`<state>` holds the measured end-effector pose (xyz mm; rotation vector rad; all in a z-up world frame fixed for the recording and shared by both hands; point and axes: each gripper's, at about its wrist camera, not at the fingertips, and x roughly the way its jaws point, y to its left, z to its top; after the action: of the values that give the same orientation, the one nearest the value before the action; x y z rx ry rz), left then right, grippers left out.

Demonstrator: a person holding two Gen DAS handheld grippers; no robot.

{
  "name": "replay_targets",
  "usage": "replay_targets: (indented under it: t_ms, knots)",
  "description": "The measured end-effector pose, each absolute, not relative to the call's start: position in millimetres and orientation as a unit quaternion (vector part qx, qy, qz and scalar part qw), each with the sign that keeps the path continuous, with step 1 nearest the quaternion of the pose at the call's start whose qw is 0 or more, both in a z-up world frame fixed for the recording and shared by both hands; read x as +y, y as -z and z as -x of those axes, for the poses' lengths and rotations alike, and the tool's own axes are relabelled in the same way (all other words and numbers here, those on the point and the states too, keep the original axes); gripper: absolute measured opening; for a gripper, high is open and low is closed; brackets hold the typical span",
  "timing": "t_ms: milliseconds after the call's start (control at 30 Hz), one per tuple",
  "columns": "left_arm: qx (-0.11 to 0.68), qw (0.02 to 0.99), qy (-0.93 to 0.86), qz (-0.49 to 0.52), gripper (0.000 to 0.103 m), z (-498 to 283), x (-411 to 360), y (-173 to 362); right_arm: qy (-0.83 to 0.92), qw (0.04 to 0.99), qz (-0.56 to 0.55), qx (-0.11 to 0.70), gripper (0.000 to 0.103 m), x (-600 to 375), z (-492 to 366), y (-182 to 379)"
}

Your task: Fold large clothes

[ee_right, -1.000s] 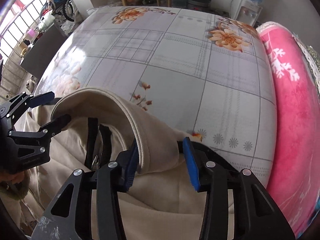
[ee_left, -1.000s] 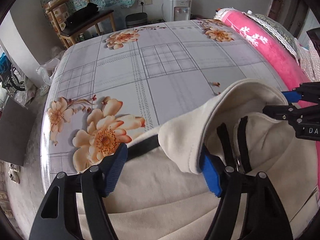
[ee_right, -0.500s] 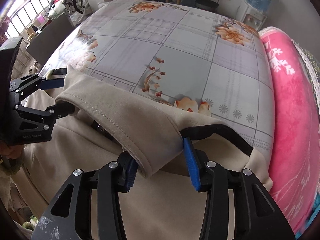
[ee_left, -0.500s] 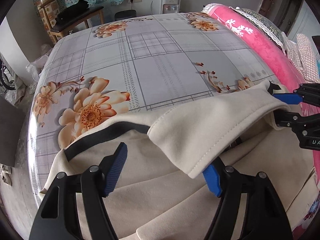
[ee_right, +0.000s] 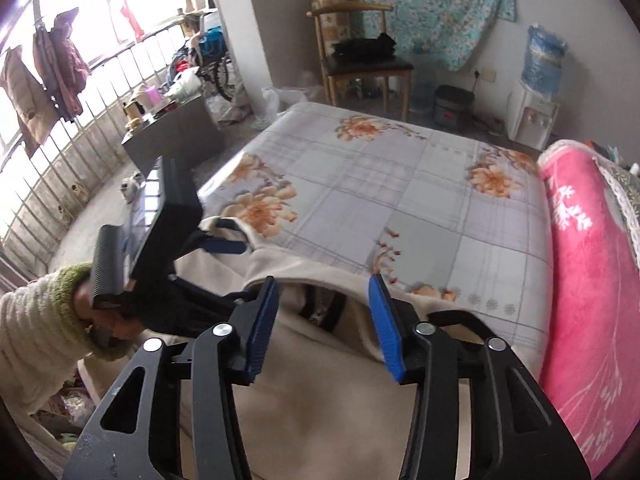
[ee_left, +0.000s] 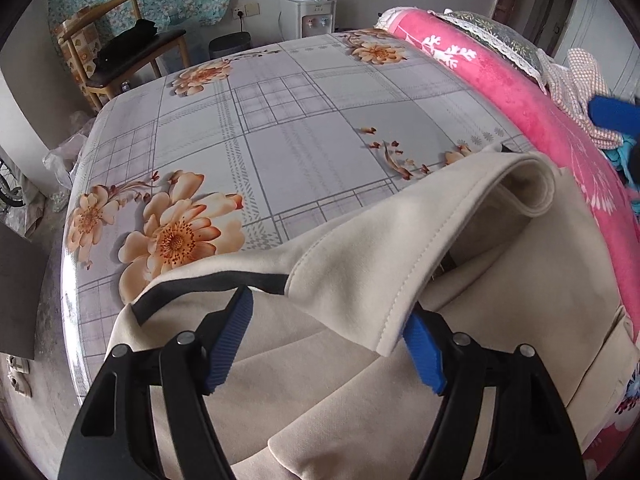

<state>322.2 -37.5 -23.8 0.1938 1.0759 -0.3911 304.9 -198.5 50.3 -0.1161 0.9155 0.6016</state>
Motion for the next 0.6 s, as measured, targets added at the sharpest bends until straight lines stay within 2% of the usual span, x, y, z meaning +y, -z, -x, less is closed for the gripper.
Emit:
replay_targets:
  t_ms: [33,167,200,233,300,333,367,467,567,600]
  knots:
    - [0.504,0.84,0.183,-0.082,0.072,-323.8,-35.3,22.0,-0.3,0.844,0.055,0.442,0.031,-191.9,-301.2,-47.8]
    - [0.501,0.845,0.181,-0.043,0.072,-334.8,-30.2,20.4,-0.282,0.837,0.078,0.462,0.022,-173.3,-309.5,-32.2]
    - [0.502,0.846,0.18,-0.034,0.071,-337.5,-29.3,20.8,-0.273,0.837,0.068,0.469,0.015,-173.8,-318.4,-28.3]
    - [0.5,0.847,0.178,-0.024,0.07,-340.0,-27.9,20.8,-0.266,0.835,0.051,0.479,0.013,-175.9,-330.5,-24.6]
    - [0.502,0.846,0.178,-0.006,0.052,-343.9,-26.6,20.8,-0.259,0.83,0.021,0.494,0.012,-180.2,-348.5,-18.0]
    - [0.503,0.846,0.179,0.002,0.049,-345.4,-25.4,21.2,-0.25,0.828,0.012,0.502,0.011,-181.0,-360.1,-14.2]
    - [0.502,0.846,0.18,0.01,0.041,-346.4,-24.5,20.9,-0.246,0.824,0.006,0.51,0.011,-180.8,-366.5,-11.0]
    - [0.496,0.849,0.183,0.01,0.034,-347.5,-24.5,19.5,-0.235,0.813,-0.009,0.533,0.012,-177.9,-385.8,-3.9]
    - [0.495,0.848,0.19,-0.001,0.032,-346.9,-25.4,19.4,-0.245,0.791,-0.007,0.56,0.016,-168.2,-400.2,3.2]
    - [0.494,0.848,0.193,-0.005,0.032,-346.5,-25.7,19.1,-0.249,0.781,-0.003,0.572,0.02,-163.8,-405.0,6.5]
